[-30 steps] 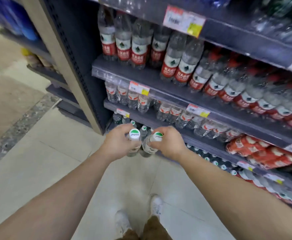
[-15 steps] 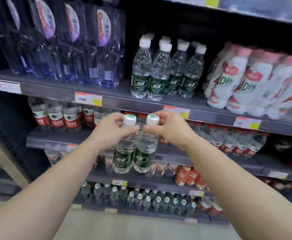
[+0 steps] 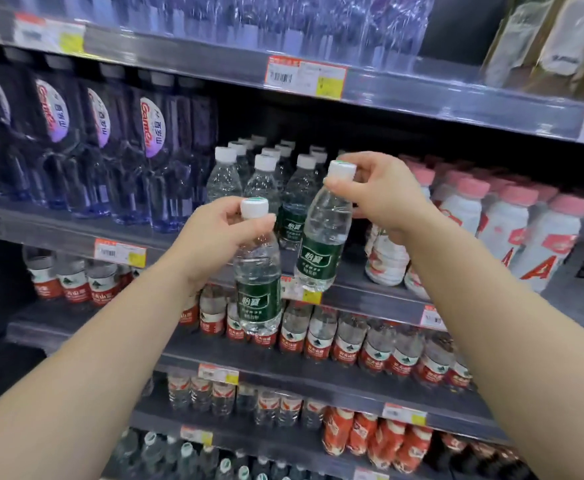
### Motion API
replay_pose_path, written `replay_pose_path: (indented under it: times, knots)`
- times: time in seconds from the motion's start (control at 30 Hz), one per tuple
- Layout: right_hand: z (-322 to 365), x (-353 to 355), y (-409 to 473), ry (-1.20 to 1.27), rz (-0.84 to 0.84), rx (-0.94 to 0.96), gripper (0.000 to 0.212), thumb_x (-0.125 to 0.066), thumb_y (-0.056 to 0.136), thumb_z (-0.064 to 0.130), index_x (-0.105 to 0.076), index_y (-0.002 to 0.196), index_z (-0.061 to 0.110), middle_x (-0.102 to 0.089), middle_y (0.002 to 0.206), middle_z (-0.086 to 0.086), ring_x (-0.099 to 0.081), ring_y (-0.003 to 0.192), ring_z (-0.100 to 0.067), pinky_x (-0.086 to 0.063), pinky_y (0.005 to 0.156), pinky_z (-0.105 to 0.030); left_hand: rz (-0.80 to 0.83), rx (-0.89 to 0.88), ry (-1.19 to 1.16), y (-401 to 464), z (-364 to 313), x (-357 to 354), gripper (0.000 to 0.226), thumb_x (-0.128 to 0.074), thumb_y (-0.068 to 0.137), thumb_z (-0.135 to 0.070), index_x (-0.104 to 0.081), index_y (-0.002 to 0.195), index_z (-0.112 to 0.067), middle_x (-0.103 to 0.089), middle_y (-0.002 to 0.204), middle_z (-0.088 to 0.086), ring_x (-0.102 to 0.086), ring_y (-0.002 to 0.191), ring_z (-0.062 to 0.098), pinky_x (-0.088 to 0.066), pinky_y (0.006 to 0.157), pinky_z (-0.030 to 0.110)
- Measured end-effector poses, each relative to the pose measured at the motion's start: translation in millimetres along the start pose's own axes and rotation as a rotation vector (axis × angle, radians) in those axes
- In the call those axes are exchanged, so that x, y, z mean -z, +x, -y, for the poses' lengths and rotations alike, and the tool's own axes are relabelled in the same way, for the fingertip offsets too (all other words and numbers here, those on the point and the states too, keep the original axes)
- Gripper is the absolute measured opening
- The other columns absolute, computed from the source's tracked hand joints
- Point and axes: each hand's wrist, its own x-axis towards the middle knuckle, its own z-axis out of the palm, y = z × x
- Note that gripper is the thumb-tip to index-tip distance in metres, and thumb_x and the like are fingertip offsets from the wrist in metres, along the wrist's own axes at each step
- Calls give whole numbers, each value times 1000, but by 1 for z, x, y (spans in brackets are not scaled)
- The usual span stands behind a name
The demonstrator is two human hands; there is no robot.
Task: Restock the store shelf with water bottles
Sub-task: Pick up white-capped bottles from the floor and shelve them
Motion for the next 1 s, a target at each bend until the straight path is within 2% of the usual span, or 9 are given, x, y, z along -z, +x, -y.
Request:
replay_pose_path:
  times: [0.1,0.23,0.33,0.47,0.6,0.73,0.8,0.93,1.0]
  knots:
    - [-4,-10,18,-34,-56,28,49,-75,83,28,-58,127,16,-66,104,1,-64,92,-13,-53,79,-28,-22,17,-16,2,6,6,12,-74,83,-28,-71,94,-29,-76,89,-11,-68,84,8,-51,79,28]
    - [-17,-32,36,-76,-96,19,52,-71,85,34,-55,132,19,-66,114,-1,-63,97,-14,-53,87,-32,-11,32,-24,5,10,17,14,-73,84,-24,-70,97,-26,-76,89,-13,-68,76,-2,-47,73,20]
    - [-17,-40,44,-87,-119,3,52,-66,89,37,-51,136,20,-63,121,-1,-62,98,-14,-53,84,-29,-5,38,-1,10,14,26,12,-74,83,-24,-71,94,-26,-76,87,-13,-68,75,-3,-47,75,22]
    - [-19,-49,48,-101,-120,-6,53,-65,90,38,-49,138,22,-62,125,-2,-62,102,-16,-53,87,-33,12,66,11,14,22,33,16,-76,81,-27,-72,96,-27,-76,93,-11,-70,87,5,-51,84,28]
    - [-20,-56,45,-106,-79,-4,52,-63,92,34,-47,140,23,-61,119,4,-60,91,-7,-50,74,-21,16,87,23,17,26,35,15,-75,82,-27,-71,96,-25,-76,92,-9,-70,82,3,-49,76,22]
    - [-22,-55,42,-147,-78,18,52,-62,92,36,-45,141,25,-58,124,1,-56,101,-11,-46,75,-20,43,87,33,19,28,35,15,-74,83,-27,-71,97,-24,-76,90,-10,-69,77,-1,-47,73,21]
    - [-24,-56,40,-171,-83,24,55,-61,92,39,-42,142,27,-55,131,0,-55,112,-14,-48,85,-27,57,86,17,20,27,33,16,-74,83,-25,-71,99,-22,-77,91,-6,-69,78,1,-48,73,21]
    - [-33,-59,27,-127,-117,-5,85,-73,79,47,-25,148,35,-42,146,3,-48,126,-17,-46,100,-39,56,70,11,22,22,30,19,-73,84,-21,-70,103,-18,-75,93,-1,-66,71,-3,-46,59,7]
    - [-48,-65,10,-149,-134,-46,103,-80,70,48,-15,149,40,-35,149,3,-45,129,-16,-45,101,-41,52,68,12,22,20,30,21,-73,84,-21,-70,104,-16,-75,93,-1,-65,67,-6,-43,54,5]
